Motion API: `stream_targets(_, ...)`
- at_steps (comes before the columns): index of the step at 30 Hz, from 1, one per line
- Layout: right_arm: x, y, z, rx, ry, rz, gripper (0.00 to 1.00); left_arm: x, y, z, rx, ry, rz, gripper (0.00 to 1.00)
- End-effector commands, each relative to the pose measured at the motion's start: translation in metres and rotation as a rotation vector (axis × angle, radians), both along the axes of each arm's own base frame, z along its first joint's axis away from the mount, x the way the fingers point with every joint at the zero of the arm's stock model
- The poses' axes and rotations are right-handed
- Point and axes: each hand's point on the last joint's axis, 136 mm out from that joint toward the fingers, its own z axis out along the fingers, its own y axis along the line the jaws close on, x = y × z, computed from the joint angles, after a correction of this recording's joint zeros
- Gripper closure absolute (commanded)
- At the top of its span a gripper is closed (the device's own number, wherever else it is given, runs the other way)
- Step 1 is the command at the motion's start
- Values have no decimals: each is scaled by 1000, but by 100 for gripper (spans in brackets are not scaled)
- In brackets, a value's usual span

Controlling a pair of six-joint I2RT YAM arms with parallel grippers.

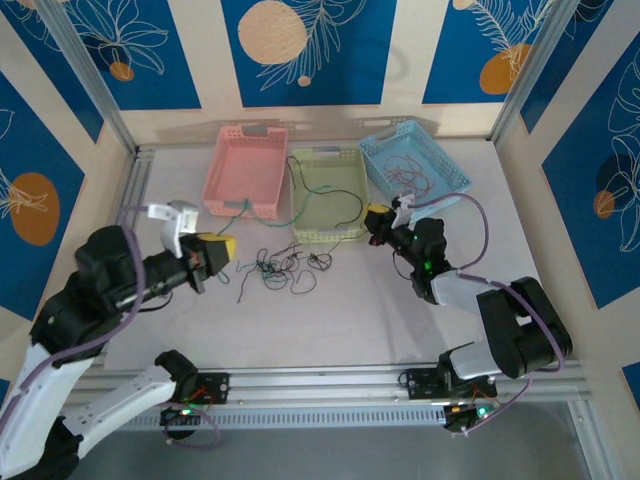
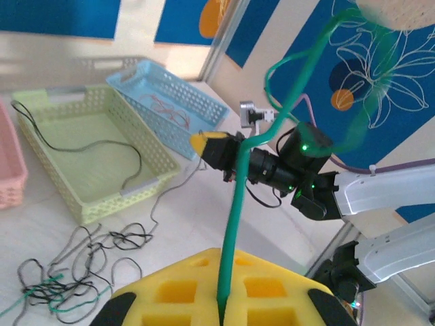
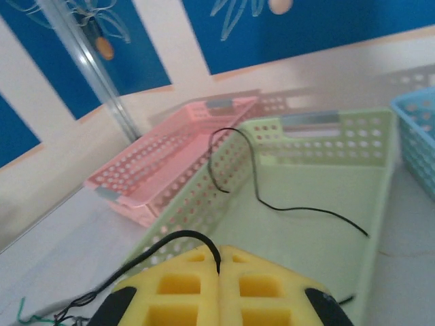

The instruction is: Untangle the cables

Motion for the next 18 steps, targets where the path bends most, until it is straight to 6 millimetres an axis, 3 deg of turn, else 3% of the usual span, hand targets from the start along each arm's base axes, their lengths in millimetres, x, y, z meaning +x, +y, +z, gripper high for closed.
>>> stream_targets(1, 3, -16, -13, 31, 70, -95, 100, -8, 29, 3, 75, -43, 86, 100)
stream_targets(4, -6, -14, -15, 51, 80, -50, 100, -1, 42, 1, 116, -76, 162, 100)
stream_targets(8, -33, -6, -11, 20, 108, -6, 100, 35, 42, -10, 212, -86, 264, 100)
stream_targets(13, -69, -1, -11, -38, 94, 20, 100, 116, 27, -29, 345, -81, 407, 100)
stream_targets(18, -81, -4, -19, -39, 86, 20, 100, 214, 41, -67, 293, 57, 526, 100)
